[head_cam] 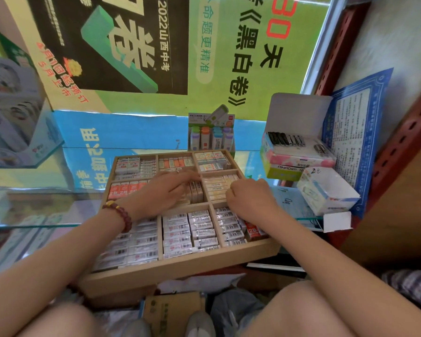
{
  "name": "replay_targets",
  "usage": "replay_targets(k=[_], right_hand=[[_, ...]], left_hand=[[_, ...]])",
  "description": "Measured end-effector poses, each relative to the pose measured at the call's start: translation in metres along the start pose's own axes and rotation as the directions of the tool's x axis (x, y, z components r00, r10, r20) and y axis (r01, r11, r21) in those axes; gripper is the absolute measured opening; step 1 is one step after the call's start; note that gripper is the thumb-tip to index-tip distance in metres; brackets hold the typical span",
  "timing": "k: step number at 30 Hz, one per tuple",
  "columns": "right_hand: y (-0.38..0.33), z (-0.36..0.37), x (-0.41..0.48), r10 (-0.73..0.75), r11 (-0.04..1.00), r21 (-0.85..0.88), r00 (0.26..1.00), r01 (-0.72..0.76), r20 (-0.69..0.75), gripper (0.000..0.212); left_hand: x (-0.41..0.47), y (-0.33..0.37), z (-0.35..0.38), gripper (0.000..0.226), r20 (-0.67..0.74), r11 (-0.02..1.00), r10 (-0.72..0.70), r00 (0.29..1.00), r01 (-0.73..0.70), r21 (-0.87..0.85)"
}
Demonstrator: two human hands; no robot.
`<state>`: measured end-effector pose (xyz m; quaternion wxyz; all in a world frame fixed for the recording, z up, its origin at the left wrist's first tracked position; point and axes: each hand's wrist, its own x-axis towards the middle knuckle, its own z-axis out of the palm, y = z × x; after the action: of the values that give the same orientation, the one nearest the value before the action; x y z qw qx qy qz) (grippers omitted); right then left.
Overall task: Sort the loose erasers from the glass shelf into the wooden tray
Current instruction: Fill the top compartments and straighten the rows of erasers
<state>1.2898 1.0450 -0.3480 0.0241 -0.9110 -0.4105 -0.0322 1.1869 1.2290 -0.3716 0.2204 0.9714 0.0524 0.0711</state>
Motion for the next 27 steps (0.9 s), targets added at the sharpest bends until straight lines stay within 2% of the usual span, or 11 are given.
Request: replay_targets(k=[4, 10, 12, 15, 18, 21, 24, 27], right_hand=[[-0.003, -0.01, 0.006, 0.055, 0.997, -0.053, 0.991, -0.061, -0.119, 0.023], [-0.002, -0.014, 0.007, 0.153, 0.972, 0.178, 0.988, -0.156, 0.027, 0.028], [0.0, -0.011, 0.011, 0.201, 0.933, 0.297, 0.979, -0.204, 0.039, 0.025], [0.006, -0.005, 0.019, 0.243, 0.897, 0.364, 0.968, -0.25, 0.066, 0.014], [0.023, -0.005, 0.024, 0.278, 0.821, 0.503, 0.959, -0.269, 0.059, 0.023], [0.042, -0.009, 0.022, 0.312, 0.777, 0.596, 0.946, -0.203, -0.085, 0.029], [0.046, -0.004, 0.019, 0.216, 0.823, 0.559, 0.966, -0.103, -0.14, 0.019], [0.039, 0.001, 0.023, 0.071, 0.917, 0.395, 0.997, -0.048, -0.042, 0.028]], left_hand=[[-0.012, -0.003, -0.013, 0.039, -0.027, 0.999, -0.029, 0.999, 0.028, -0.028], [-0.029, -0.002, -0.037, 0.046, -0.067, 0.993, -0.088, 0.994, 0.083, -0.079], [-0.035, 0.003, -0.038, 0.047, -0.062, 0.995, -0.046, 0.997, 0.04, -0.09], [-0.041, 0.012, -0.026, 0.043, -0.008, 0.992, 0.023, 1.0, -0.024, -0.121], [-0.039, 0.011, -0.012, 0.051, 0.079, 0.989, 0.135, 0.988, -0.139, 0.052], [-0.037, 0.006, -0.01, 0.055, 0.088, 0.948, 0.193, 0.977, -0.209, 0.242], [-0.034, 0.009, -0.008, 0.059, 0.072, 0.917, 0.248, 0.966, -0.257, 0.306], [-0.031, 0.011, -0.005, 0.057, 0.065, 0.92, 0.25, 0.966, -0.258, 0.295]])
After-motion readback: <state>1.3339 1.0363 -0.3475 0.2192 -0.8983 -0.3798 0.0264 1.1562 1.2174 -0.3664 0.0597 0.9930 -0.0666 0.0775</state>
